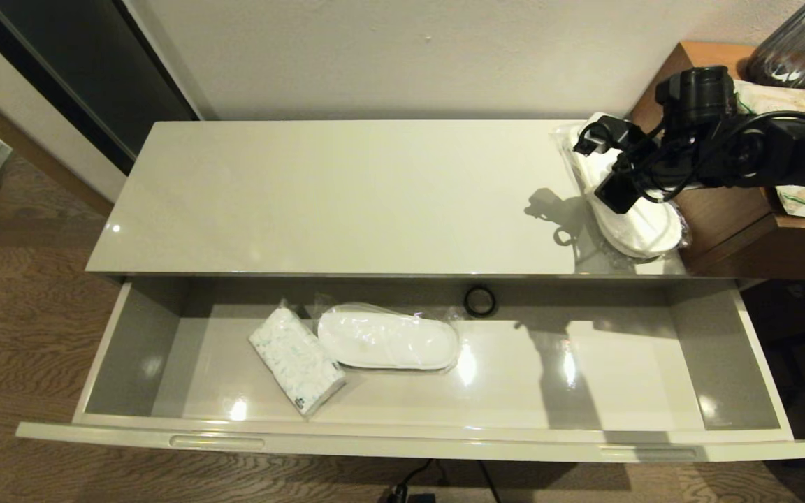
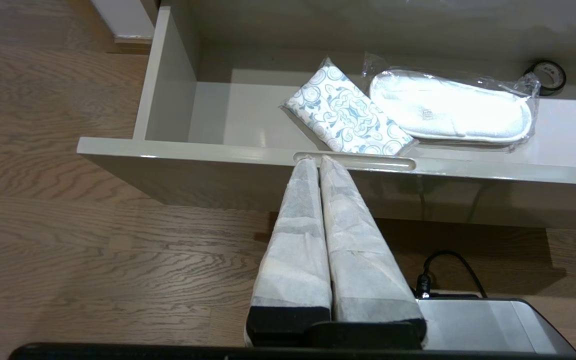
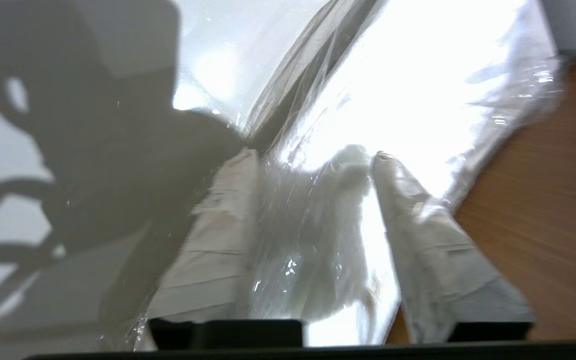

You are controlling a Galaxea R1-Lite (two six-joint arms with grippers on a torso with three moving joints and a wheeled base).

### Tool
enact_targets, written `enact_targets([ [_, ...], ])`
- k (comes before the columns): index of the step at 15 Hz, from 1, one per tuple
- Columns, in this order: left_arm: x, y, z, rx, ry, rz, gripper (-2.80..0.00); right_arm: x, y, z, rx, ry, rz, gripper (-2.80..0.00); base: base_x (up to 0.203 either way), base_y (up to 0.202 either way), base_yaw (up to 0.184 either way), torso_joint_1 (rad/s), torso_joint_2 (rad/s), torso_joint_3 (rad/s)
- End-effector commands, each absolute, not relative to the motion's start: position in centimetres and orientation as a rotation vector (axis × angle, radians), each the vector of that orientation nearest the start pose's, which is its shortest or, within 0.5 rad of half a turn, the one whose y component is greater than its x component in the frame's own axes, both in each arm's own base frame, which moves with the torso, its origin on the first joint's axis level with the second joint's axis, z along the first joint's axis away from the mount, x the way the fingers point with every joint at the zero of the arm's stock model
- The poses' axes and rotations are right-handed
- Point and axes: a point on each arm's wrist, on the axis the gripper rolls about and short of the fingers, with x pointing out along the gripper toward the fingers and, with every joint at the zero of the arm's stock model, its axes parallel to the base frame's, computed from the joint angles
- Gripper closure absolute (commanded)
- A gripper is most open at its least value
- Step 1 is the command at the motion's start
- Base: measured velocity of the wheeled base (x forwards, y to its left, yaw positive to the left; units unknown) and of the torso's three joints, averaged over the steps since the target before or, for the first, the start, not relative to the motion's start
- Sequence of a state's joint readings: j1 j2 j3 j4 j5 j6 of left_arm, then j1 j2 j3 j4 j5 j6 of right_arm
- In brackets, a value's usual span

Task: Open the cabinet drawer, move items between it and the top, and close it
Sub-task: Place the disposable slippers on the table

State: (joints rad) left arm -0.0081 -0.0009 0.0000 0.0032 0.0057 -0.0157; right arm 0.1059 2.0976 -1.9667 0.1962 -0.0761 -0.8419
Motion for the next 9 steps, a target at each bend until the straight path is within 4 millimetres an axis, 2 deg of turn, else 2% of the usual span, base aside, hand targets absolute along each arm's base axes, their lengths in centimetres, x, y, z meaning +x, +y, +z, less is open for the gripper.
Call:
enact_targets([
  [1,-2.3,0.0,7.5,-0.015,0.003,-0.002,0.00,43.3,4.8,27.1,-0.872,0.308,0.180,-2.80,0.000,0.000,0.000,0.000,0.00,0.000],
  [6,-2.3,0.0,7.5,-0.016,0.003,-0.002,0.00,40.2,4.7,31.4,-0.868,0.216,0.156,-2.80,0.000,0.000,0.000,0.000,0.00,0.000],
  [8,-2.3,0.0,7.5,-0.015,0.003,-0.002,0.00,37.3,4.7,33.6,-0.866,0.224,0.169,-2.80,0.000,0.000,0.000,0.000,0.00,0.000],
  [9,-2.3,0.0,7.5,-0.016,0.003,-0.002,0.00,35.2,4.5,34.7,-0.866,0.256,0.185,-2.80,0.000,0.000,0.000,0.000,0.00,0.000],
])
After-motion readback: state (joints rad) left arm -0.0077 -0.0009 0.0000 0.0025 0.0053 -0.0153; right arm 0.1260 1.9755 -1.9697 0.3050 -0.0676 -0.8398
